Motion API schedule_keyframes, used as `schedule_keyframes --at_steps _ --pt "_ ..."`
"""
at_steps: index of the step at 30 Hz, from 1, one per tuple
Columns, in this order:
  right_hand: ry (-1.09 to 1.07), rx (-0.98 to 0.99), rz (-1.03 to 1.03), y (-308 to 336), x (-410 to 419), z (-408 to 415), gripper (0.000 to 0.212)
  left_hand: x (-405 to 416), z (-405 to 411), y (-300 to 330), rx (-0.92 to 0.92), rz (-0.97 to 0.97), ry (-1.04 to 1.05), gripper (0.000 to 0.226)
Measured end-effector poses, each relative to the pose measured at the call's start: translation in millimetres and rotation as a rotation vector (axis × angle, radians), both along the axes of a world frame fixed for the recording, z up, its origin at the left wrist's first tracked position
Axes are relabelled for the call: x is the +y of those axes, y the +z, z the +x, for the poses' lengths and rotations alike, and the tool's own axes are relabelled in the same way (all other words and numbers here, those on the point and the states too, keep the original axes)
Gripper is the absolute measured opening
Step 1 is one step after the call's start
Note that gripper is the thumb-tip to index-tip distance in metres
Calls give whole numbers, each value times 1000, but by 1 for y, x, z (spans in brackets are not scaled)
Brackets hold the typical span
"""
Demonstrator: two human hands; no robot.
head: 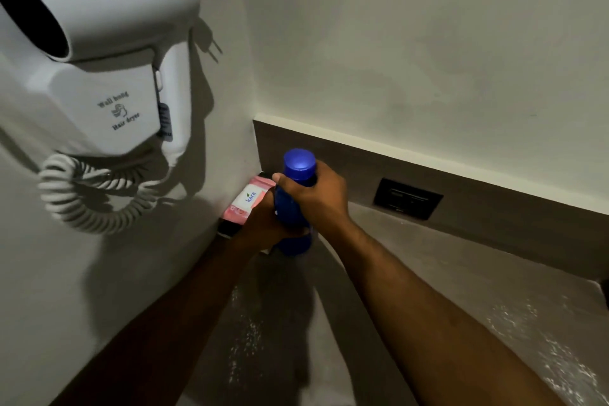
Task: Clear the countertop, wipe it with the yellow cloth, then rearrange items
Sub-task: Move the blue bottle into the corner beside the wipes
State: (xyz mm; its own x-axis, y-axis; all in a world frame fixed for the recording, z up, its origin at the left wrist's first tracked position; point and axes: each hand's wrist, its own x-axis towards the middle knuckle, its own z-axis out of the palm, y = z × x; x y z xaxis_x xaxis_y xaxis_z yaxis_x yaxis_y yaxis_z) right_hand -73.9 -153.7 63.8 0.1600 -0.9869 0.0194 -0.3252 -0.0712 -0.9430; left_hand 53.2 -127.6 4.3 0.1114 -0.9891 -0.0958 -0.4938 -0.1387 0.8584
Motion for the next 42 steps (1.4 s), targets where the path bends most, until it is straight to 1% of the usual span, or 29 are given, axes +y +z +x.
schedule_keyframes --at_steps 2,4,5,7,8,10,11,13,14,16,18,20,22,27,29,32,35,37,39,42 --pt "-2 -11 -8 -3 1 -4 33 1 -6 -1 18 44 -1 99" --pt "2 -33 -7 -3 3 -8 33 1 -12 2 2 87 -23 100" --pt "7 -38 -8 -3 4 -9 35 0 -12 0 -3 70 -21 99" --pt "26 -24 5 -1 6 -9 46 4 -10 2 -3 28 11 93" --pt "42 -9 22 1 8 -8 51 8 -8 5 9 39 35 89" --pt "72 3 54 4 13 -9 52 16 -6 9 125 69 86 80" --pt "73 0 68 5 17 -11 49 22 -5 12 220 94 110 76" --pt "46 -16 105 8 30 -18 46 37 -4 19 380 145 154 75" --pt "27 -21 118 9 37 -22 46 44 -4 22 421 167 165 75" --pt "-27 -6 114 8 53 -33 50 59 -6 32 424 194 170 77" --pt "-93 24 98 13 85 -48 55 88 -9 44 416 223 147 75" --pt "-126 21 130 12 97 -62 55 96 -11 45 404 235 160 68" --pt "-185 4 150 17 126 -84 55 118 -20 52 417 234 158 60" --pt "-389 0 203 14 199 -162 57 169 -93 48 407 271 75 43" --pt "-465 2 226 11 223 -194 57 185 -131 47 413 308 -3 39" --pt "-609 15 203 9 248 -245 56 202 -190 49 409 330 -145 35" --pt "-743 20 186 8 263 -294 54 210 -249 54 407 330 -240 34" --pt "-807 36 159 6 268 -330 49 209 -288 56 406 328 -283 29" --pt "-859 66 145 2 271 -367 47 205 -326 54 443 339 -312 24" --pt "-929 114 168 -9 268 -435 47 192 -396 45 489 408 -347 20"
